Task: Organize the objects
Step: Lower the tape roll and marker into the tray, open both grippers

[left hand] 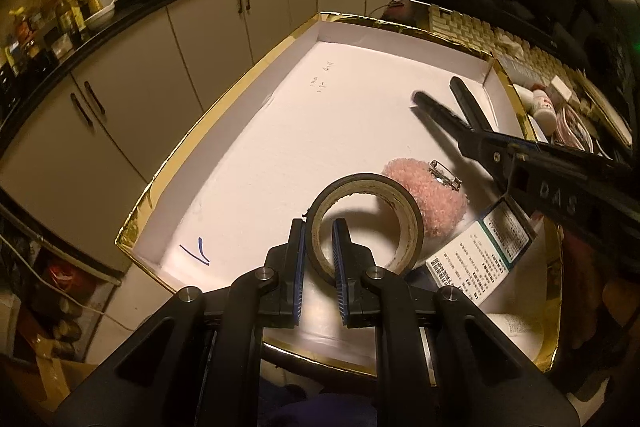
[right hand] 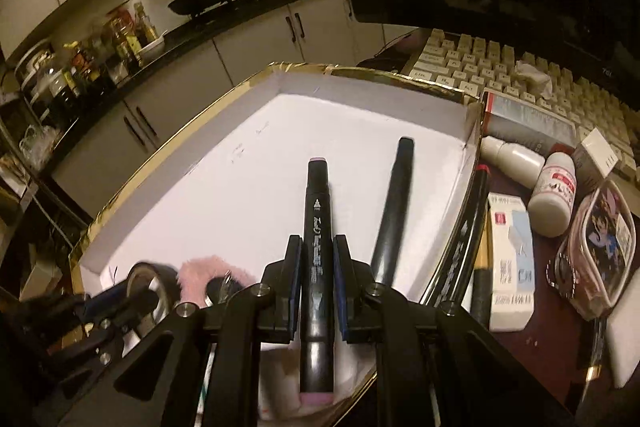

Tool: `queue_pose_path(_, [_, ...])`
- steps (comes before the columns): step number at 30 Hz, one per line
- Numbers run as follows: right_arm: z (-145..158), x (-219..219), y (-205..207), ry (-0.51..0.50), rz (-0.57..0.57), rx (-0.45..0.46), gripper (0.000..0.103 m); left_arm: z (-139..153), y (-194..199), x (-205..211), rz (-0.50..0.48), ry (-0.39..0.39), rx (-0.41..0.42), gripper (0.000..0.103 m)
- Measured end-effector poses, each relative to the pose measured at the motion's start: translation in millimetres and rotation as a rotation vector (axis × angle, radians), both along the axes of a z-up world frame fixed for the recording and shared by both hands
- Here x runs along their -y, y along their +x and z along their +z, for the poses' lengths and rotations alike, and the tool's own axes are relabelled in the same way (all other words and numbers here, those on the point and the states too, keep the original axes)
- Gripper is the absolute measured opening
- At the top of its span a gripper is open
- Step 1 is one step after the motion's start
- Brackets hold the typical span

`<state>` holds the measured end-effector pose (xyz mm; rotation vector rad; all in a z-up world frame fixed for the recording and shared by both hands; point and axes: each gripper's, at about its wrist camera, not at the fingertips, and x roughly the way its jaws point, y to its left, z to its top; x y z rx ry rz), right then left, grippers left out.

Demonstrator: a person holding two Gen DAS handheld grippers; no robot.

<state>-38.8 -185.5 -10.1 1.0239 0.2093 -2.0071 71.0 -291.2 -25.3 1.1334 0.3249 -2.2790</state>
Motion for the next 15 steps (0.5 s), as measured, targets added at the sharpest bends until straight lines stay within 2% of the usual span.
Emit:
queue_pose_path(7, [-1.5, -10.0, 19.8, 0.026, 0.019, -0.039, 0.013, -0.4, -1.0, -0.5, -0.021, -0.007, 0.011, 0.013])
queue_pose_path(15, [-1.0, -11.5, 19.2, 0.025, 0.008, -0.025, 0.013, -1.0, 0.7, -0.6, -0.014, -0.003, 0.006, 0.013])
